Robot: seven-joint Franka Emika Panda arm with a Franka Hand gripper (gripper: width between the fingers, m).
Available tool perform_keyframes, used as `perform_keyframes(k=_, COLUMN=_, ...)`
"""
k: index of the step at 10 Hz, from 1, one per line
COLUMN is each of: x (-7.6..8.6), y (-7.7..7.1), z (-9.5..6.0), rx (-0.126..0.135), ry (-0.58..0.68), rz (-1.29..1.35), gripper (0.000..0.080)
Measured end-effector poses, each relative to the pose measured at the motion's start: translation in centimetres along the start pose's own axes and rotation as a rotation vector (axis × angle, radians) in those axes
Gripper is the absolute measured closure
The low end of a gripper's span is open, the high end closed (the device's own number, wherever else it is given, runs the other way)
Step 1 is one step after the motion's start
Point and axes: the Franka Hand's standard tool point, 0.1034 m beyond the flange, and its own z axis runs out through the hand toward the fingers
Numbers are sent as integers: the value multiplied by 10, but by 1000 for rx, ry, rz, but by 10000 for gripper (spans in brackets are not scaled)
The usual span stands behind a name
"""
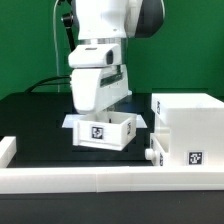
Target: Assemble drawer
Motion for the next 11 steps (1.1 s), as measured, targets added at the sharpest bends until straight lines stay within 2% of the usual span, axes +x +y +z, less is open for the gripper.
perform_keyframes(k=2, x=-1, y=1, z=0, rx=-2, ry=-7, rz=-125, gripper=758)
perform_keyframes(k=4, x=-1, y=2, z=0, rx=2, ry=-8, rz=-132, gripper=758)
perform_keyframes(k=6, x=3, y=14, z=-5, rx=10, ry=-12, rz=-137, gripper=758)
perform_keyframes(k=7, x=6, y=24, z=-7, rx=30, ry=-17, rz=-145, gripper=758)
perform_keyframes(k=8, x=11, y=38, z=-11, rx=24, ry=-16, rz=-148, gripper=758)
perform_keyframes(k=9, x=14, y=41, z=-13, rx=14, ry=-14, rz=-148, gripper=758)
perform_keyframes(k=11, x=12, y=38, z=-10, rx=23, ry=-15, rz=-146, gripper=758)
